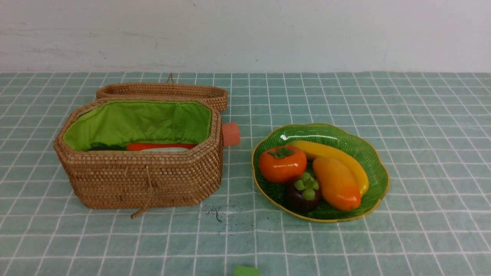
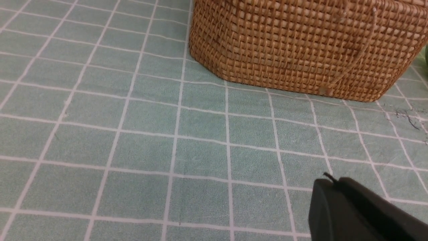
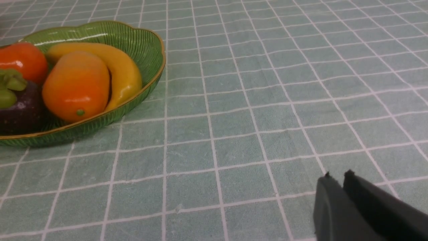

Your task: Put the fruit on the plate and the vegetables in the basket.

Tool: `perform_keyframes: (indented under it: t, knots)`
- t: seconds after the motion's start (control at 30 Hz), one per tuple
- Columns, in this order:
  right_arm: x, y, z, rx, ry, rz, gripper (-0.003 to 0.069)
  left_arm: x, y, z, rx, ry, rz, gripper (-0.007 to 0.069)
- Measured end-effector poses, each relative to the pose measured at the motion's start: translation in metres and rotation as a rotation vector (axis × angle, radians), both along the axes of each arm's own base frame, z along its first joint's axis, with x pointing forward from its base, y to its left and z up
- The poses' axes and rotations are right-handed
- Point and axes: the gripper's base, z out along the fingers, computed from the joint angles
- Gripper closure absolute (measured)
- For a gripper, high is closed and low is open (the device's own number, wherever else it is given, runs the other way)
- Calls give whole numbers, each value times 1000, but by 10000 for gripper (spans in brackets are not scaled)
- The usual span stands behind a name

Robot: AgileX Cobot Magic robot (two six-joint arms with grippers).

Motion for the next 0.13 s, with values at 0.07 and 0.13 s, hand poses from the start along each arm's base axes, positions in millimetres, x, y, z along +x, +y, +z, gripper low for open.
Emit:
perform_keyframes:
  t: [0.07, 0.13]
  knots:
    - [0, 0, 0, 0, 0, 0, 601, 0, 0, 0, 0, 0, 0, 622]
    - [0, 0, 0, 0, 0, 0, 599, 0, 0, 0, 0, 0, 0, 620]
